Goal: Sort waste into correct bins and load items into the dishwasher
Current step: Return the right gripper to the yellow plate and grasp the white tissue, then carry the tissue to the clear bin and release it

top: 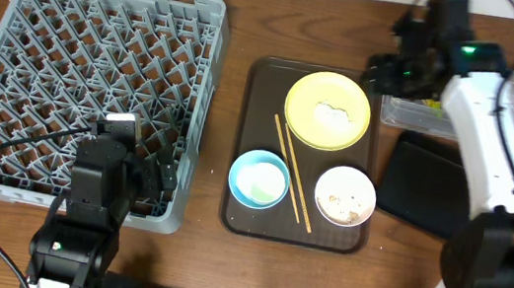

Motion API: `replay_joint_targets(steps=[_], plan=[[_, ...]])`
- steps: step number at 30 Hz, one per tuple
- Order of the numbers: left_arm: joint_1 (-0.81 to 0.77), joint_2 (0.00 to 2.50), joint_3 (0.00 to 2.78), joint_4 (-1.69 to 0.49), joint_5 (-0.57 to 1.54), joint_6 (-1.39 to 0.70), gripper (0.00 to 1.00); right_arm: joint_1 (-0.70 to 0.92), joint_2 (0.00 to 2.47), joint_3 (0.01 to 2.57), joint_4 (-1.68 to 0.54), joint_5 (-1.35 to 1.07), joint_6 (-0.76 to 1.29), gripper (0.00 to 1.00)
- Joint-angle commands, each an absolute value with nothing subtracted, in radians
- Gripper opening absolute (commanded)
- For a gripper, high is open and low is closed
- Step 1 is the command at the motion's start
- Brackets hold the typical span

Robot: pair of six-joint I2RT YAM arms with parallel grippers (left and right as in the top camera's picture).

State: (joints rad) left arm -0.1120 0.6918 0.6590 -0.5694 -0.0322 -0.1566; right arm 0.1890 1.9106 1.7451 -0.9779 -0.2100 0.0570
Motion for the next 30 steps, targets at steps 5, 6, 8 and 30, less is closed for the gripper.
replay_joint_targets(steps=[5,6,8,30], plan=[[-0.107,0.691,0.682,-0.568,-0.034,-0.154,0.99,0.314,2.061,1.731,-0.962,-0.105,-0.016,0.71],[-0.107,0.691,0.682,-0.568,-0.034,-0.154,0.99,0.318,2.083,1.731,-0.962,-0.105,-0.016,0.71],[-0.107,0.691,0.682,-0.569,-0.034,-0.154,0.99,0.322,2.123,1.731,-0.962,-0.105,-0.016,0.71],[-0.107,0.691,0.682,-0.569,-0.033,-0.154,0.99,0.297,2.094,1.736,-0.942,-0.045,0.115,0.01]])
